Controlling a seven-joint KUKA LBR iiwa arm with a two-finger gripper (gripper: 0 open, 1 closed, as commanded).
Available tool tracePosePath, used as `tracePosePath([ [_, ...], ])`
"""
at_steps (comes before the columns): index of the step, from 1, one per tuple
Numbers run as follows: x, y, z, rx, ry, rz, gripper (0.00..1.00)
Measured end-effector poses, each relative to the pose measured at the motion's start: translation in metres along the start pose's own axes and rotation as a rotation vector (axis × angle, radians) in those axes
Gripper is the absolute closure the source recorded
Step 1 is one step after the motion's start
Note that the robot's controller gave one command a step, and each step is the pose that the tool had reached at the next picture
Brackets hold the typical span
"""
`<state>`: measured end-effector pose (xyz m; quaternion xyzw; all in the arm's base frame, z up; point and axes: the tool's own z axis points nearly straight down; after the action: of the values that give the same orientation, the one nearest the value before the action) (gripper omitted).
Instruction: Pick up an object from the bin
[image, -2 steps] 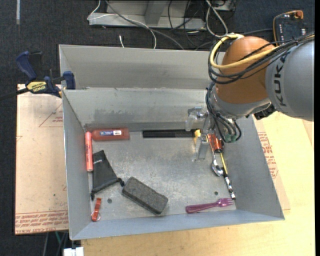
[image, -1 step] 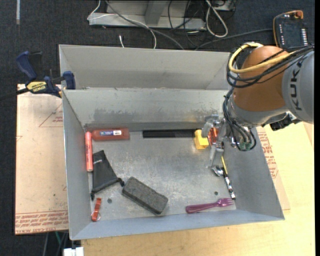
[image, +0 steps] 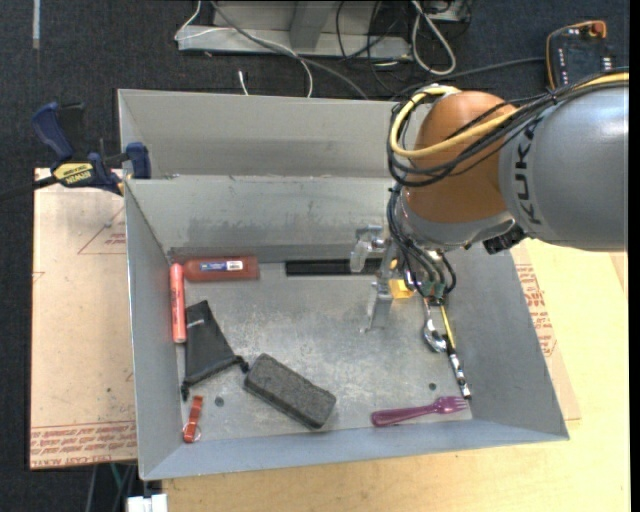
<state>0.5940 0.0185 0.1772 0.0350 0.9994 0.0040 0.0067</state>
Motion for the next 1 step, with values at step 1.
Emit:
tracePosePath([
  [1, 0.009, -0.0259, 0.0033, 0.011, 0.01, 0.04, 0.0],
])
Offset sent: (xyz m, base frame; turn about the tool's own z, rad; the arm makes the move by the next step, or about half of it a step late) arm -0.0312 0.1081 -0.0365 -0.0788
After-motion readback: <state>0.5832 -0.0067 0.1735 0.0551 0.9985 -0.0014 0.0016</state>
